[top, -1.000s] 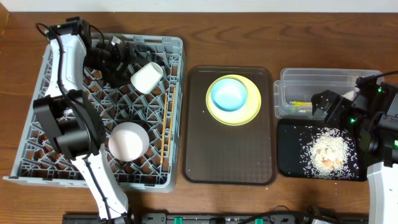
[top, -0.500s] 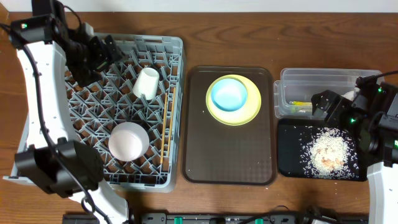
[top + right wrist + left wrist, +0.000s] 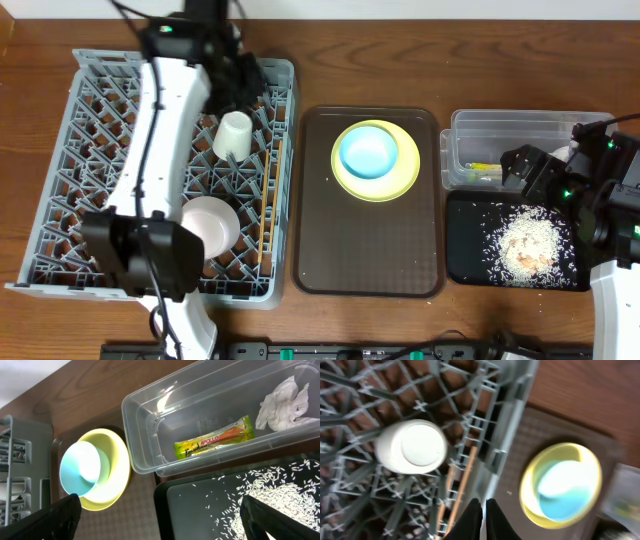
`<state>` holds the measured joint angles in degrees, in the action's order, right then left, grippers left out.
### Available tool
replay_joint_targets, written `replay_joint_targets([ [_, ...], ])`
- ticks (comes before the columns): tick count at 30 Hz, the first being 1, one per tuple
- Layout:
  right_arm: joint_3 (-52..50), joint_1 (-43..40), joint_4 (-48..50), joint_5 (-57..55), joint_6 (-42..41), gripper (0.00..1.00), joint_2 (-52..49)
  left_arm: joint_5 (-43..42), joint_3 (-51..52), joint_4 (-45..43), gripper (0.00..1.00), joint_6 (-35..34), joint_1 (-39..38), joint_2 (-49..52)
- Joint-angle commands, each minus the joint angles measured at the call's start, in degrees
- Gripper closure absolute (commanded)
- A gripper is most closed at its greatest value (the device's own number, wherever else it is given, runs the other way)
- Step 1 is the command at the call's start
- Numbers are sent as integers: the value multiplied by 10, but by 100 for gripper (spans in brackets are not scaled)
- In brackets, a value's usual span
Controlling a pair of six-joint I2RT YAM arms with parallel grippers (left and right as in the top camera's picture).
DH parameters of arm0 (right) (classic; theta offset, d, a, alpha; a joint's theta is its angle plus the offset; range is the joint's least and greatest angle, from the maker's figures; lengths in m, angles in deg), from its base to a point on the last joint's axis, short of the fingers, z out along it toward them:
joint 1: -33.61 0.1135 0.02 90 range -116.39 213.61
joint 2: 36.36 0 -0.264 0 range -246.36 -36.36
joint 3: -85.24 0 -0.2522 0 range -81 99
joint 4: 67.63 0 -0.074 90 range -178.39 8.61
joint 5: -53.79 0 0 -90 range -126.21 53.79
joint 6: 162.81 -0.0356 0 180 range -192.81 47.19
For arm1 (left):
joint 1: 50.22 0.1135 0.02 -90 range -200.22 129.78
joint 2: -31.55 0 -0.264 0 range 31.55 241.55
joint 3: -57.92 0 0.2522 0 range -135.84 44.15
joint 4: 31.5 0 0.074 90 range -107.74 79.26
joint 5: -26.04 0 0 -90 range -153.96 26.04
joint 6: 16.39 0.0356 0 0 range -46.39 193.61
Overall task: Sort waste into correct bins and load items into the dishwasher
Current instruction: 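Release the white cup and raise the left gripper, then move the left gripper to the teal bowl and grasp its rim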
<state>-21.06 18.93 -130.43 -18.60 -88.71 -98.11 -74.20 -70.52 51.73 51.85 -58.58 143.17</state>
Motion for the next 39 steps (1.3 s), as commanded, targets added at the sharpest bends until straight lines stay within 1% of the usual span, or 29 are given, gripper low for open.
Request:
replay_joint_targets([
  [1, 6, -3, -1, 4, 3, 1, 3, 117, 6, 0, 92, -28, -10, 21],
  [10, 6, -3, -1, 4, 3, 1, 3, 129, 6, 5, 92, -23, -2, 85],
  [13, 6, -3, -1, 4, 3, 1, 3, 129, 8, 8, 92, -9, 2, 106],
  [20, 6, -3, -1, 4, 3, 1, 3, 158, 8, 56, 92, -8, 28, 104],
  [27, 6, -3, -1, 4, 3, 1, 3, 159, 8, 104, 92, -6, 58, 104],
  [31, 6, -3, -1, 4, 3, 1, 3, 159, 2, 117, 92, -6, 67, 92],
  [32, 6, -3, -1, 4, 3, 1, 3, 158, -1, 118, 91, -6, 67, 85],
  [36, 6, -3, -1, 4, 3, 1, 3, 158, -3, 110, 75, -6, 48, 38],
  [39, 6, -3, -1, 4, 3, 1, 3, 151, -3, 96, 68, -6, 14, -4],
])
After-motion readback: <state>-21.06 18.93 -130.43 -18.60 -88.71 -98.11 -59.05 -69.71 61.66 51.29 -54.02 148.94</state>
